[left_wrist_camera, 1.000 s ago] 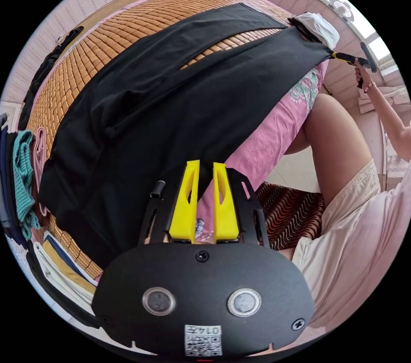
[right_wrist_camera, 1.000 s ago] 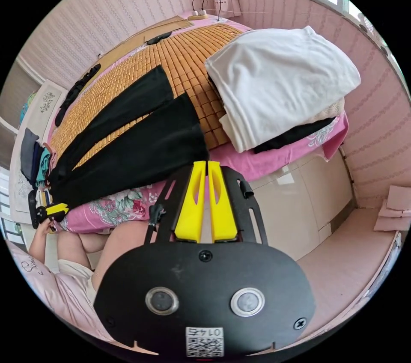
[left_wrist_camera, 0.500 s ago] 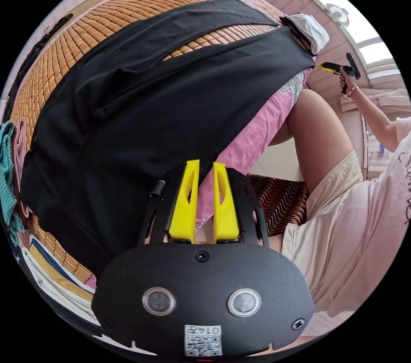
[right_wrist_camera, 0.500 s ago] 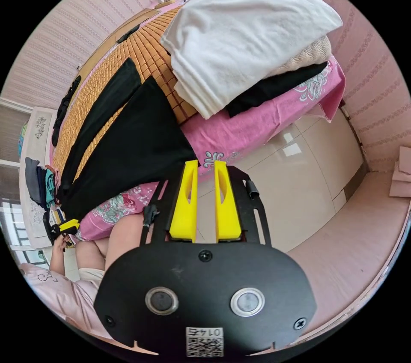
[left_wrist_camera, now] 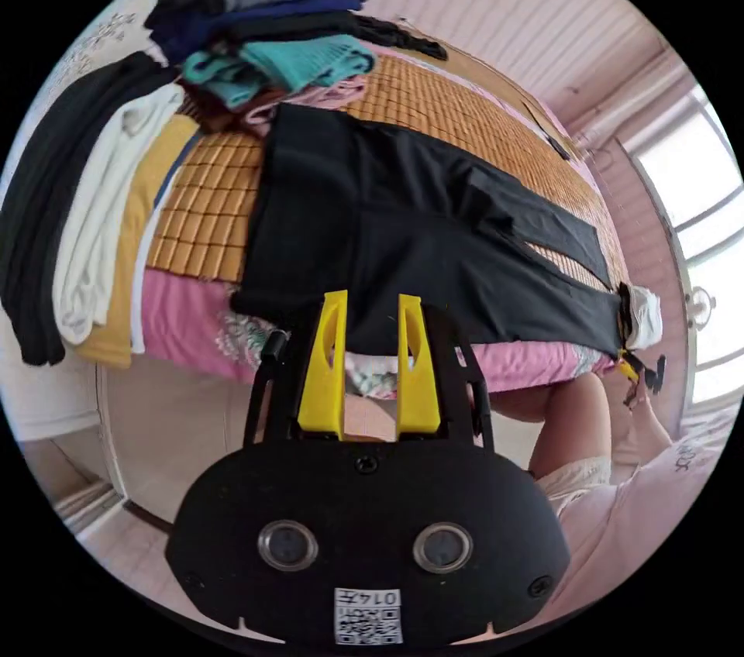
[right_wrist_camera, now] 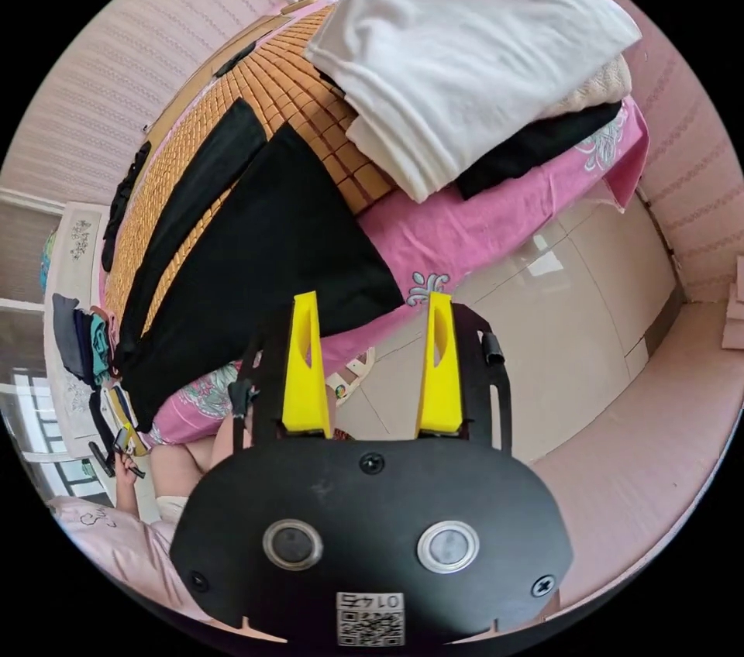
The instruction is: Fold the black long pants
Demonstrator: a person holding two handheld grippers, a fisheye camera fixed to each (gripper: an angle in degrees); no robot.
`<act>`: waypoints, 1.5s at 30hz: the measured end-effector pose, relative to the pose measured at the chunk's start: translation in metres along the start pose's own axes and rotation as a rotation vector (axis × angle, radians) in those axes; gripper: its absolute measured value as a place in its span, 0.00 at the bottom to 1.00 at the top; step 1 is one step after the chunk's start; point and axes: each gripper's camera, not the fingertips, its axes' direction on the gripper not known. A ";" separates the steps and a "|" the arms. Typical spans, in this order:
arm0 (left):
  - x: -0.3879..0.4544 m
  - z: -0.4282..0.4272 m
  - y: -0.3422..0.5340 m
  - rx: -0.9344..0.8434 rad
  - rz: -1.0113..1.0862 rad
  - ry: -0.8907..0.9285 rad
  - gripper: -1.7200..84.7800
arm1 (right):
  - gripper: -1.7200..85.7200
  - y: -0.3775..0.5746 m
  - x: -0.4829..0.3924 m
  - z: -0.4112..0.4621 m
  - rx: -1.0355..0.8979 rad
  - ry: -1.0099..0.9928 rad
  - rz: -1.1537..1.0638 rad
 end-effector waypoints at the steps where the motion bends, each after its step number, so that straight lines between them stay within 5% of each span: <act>1: -0.013 -0.003 0.004 0.009 -0.042 -0.012 0.16 | 0.17 0.001 0.003 0.005 -0.021 -0.063 0.007; 6: -0.094 0.005 0.014 -0.011 -0.302 0.105 0.19 | 0.07 0.004 -0.004 -0.007 0.036 -0.112 -0.004; 13: -0.098 0.005 -0.005 -0.140 -0.211 0.019 0.04 | 0.04 0.000 -0.032 -0.038 0.062 -0.068 -0.087; 25: -0.131 -0.113 -0.021 0.193 -0.157 0.303 0.01 | 0.03 -0.075 -0.144 -0.087 0.181 0.077 -0.361; 31: -0.093 -0.101 -0.114 0.272 -0.066 0.257 0.02 | 0.05 -0.182 -0.210 -0.048 0.116 0.097 -0.321; 35: -0.082 -0.052 -0.157 0.281 -0.182 0.211 0.08 | 0.21 -0.219 -0.225 -0.020 0.162 -0.004 -0.167; 45: -0.067 -0.031 -0.089 0.200 -0.115 -0.032 0.14 | 0.23 -0.156 -0.191 0.029 0.113 0.097 -0.201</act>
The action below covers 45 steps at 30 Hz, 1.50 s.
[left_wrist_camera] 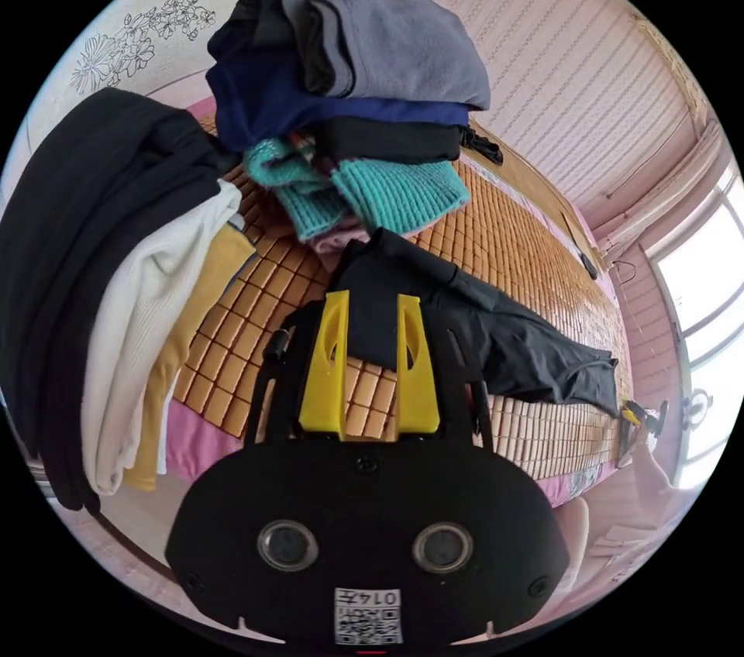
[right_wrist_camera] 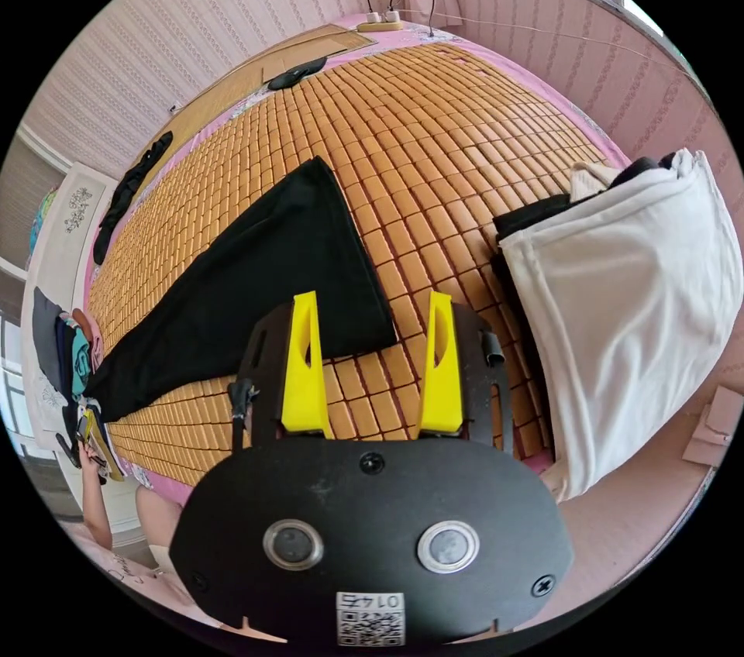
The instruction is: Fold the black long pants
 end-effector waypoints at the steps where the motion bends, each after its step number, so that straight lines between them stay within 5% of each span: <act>1: 0.001 0.004 0.004 -0.014 0.000 -0.017 0.15 | 0.23 0.005 0.002 0.007 -0.002 -0.038 0.005; 14: 0.087 0.092 0.014 -0.253 0.159 -0.171 0.13 | 0.09 0.023 -0.064 0.028 0.054 0.241 -0.145; 21: 0.088 0.082 0.033 -0.331 0.257 -0.190 0.10 | 0.03 0.035 -0.065 0.015 -0.102 0.304 -0.330; 26: 0.072 0.078 0.082 -0.467 0.382 -0.306 0.10 | 0.03 0.098 -0.010 -0.013 -0.289 0.154 -0.314; 30: 0.076 0.071 0.100 -0.433 0.341 -0.298 0.12 | 0.05 0.143 0.005 -0.023 -0.314 0.164 -0.311; 37: 0.132 0.003 0.095 -0.272 0.519 -0.424 0.11 | 0.11 0.148 0.035 -0.075 -0.071 0.159 -0.185; 40: 0.220 0.000 0.098 -0.226 0.755 -0.308 0.10 | 0.11 0.125 0.029 -0.078 0.025 0.047 -0.193; 45: 0.406 0.082 0.146 -0.226 1.109 0.150 0.11 | 0.13 0.086 0.023 -0.039 0.061 -0.018 -0.176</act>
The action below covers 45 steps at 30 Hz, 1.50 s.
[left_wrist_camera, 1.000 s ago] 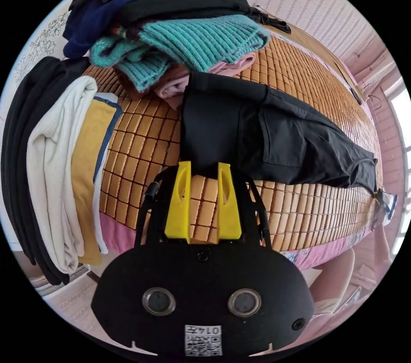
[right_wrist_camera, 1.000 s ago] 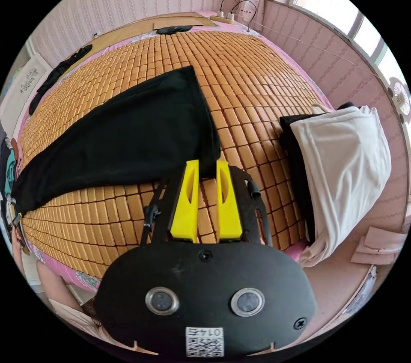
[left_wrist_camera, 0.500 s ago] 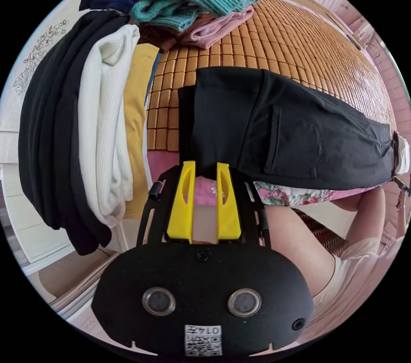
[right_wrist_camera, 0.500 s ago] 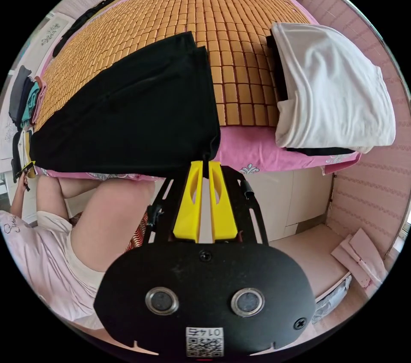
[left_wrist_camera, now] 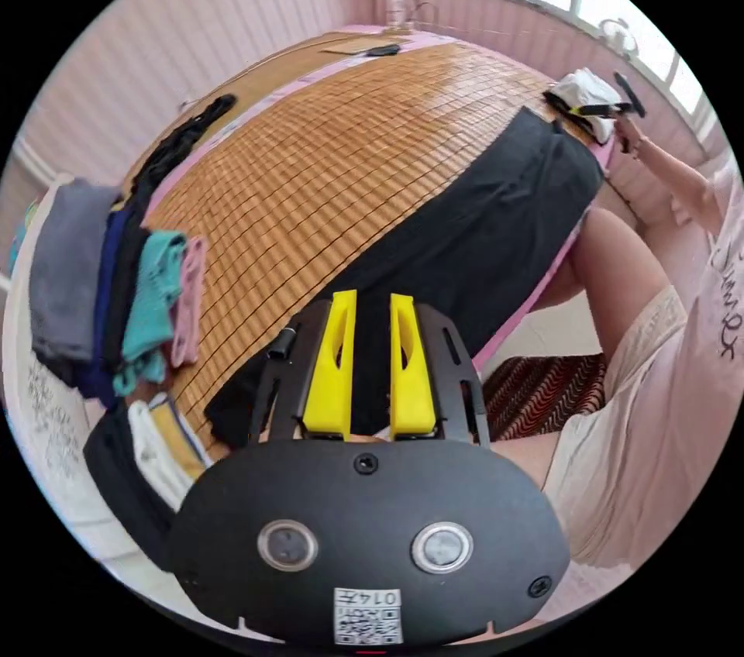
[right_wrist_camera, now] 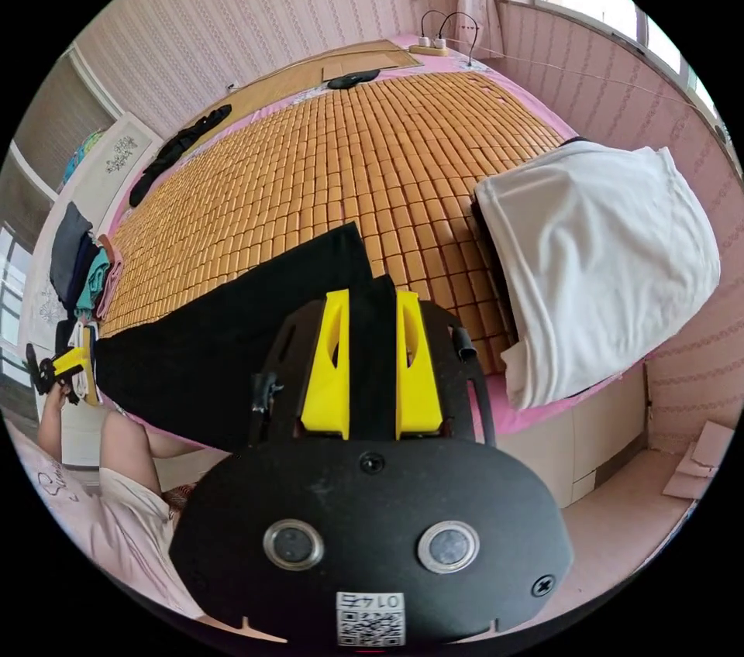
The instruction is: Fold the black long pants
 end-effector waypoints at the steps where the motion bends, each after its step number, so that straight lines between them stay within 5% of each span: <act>1: 0.010 0.013 -0.014 0.021 0.019 0.049 0.11 | 0.13 -0.005 0.005 0.014 -0.018 0.013 0.024; 5: 0.072 0.101 -0.089 0.001 0.172 0.159 0.12 | 0.04 -0.001 0.022 0.033 -0.049 -0.084 0.025; 12: 0.087 0.165 -0.130 -0.097 0.169 0.159 0.05 | 0.02 0.037 0.028 -0.030 0.108 -0.089 -0.057; 18: 0.082 0.141 -0.133 -0.054 0.151 0.202 0.01 | 0.02 0.043 0.036 -0.074 0.202 -0.187 -0.080; 24: 0.045 0.127 -0.151 -0.025 0.060 0.189 0.01 | 0.05 -0.022 0.031 -0.041 0.067 -0.116 -0.129; 31: 0.024 0.201 -0.144 -0.106 -0.071 0.205 0.01 | 0.15 -0.013 0.057 0.029 -0.042 -0.251 0.067; 42: 0.024 0.202 -0.137 -0.105 -0.073 0.191 0.01 | 0.14 0.090 0.061 0.043 -0.031 -0.091 0.313; 45: 0.027 0.200 -0.138 -0.123 -0.039 0.171 0.01 | 0.06 0.085 0.063 0.059 -0.080 -0.092 0.299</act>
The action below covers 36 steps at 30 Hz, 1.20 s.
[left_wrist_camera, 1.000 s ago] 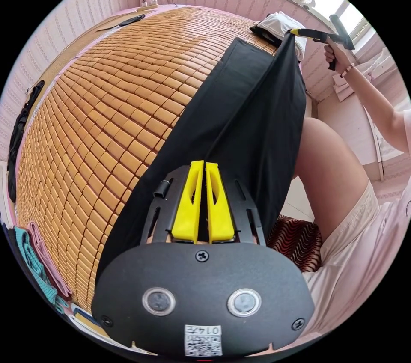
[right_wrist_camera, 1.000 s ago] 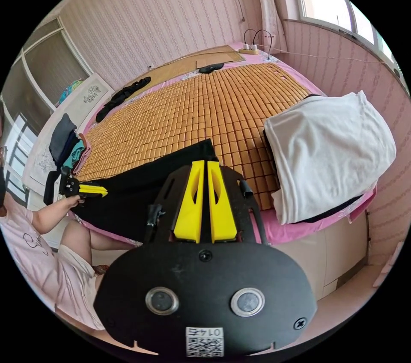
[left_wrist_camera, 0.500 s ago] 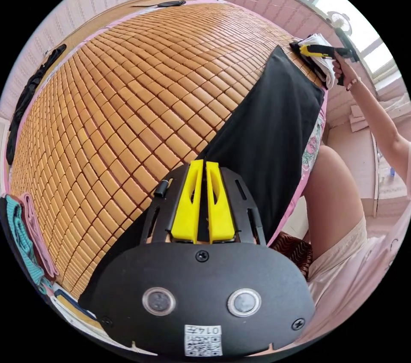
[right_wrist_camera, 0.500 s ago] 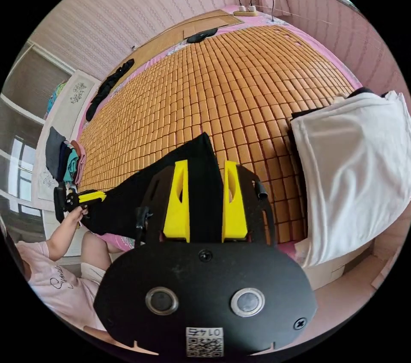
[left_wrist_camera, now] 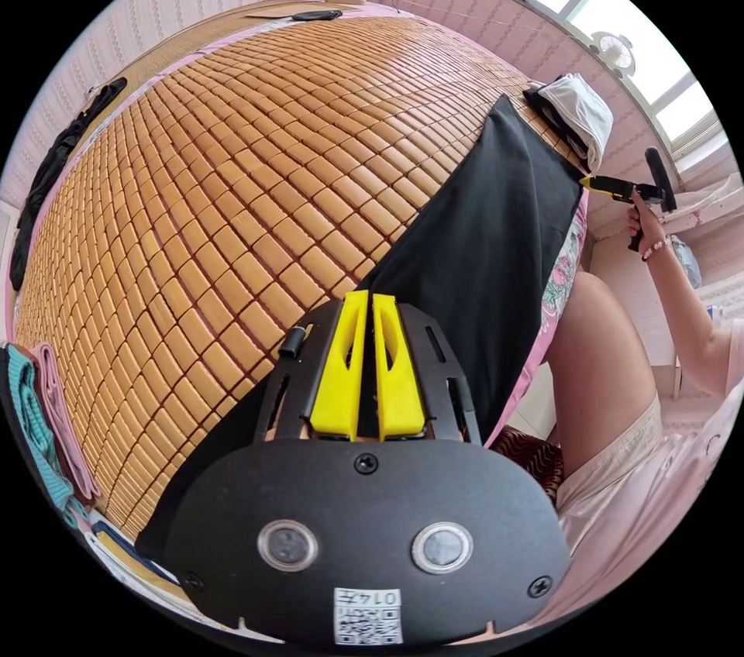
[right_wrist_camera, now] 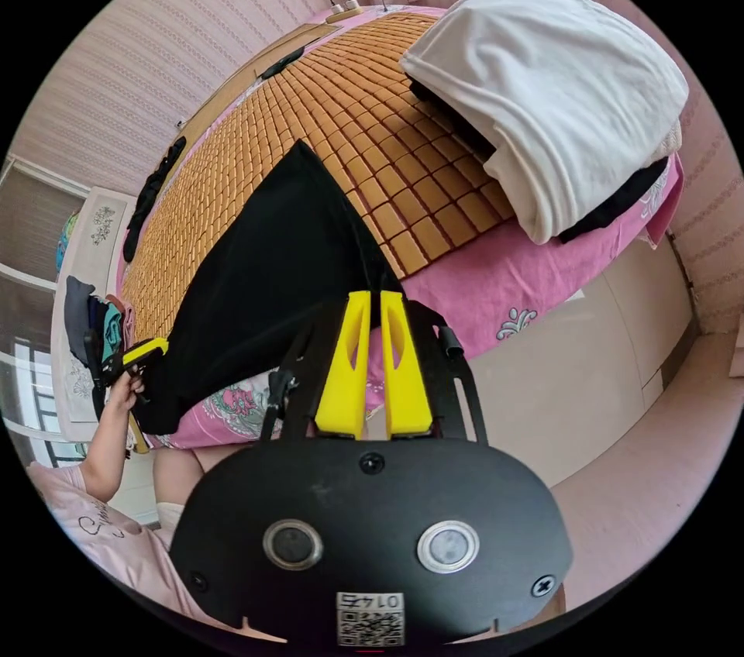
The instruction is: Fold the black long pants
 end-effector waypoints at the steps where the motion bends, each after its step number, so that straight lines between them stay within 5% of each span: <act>1: 0.000 0.000 0.000 -0.004 0.004 -0.002 0.01 | 0.05 0.000 0.002 0.001 -0.006 -0.014 -0.007; 10: -0.002 -0.010 0.007 -0.009 0.026 -0.027 0.03 | 0.12 0.001 -0.003 0.016 0.019 -0.015 0.014; 23: -0.020 -0.030 0.036 0.003 0.011 0.003 0.03 | 0.03 -0.015 -0.051 0.067 -0.059 -0.049 -0.058; 30: -0.039 -0.122 0.098 0.255 -0.136 0.006 0.03 | 0.05 -0.014 -0.085 0.074 -0.060 0.156 -0.028; 33: -0.008 -0.143 0.146 0.233 -0.065 -0.083 0.02 | 0.03 -0.003 -0.158 0.070 -0.009 0.317 -0.228; 36: 0.036 -0.129 0.187 0.187 -0.055 -0.034 0.02 | 0.02 0.006 -0.280 0.099 -0.055 0.150 -0.583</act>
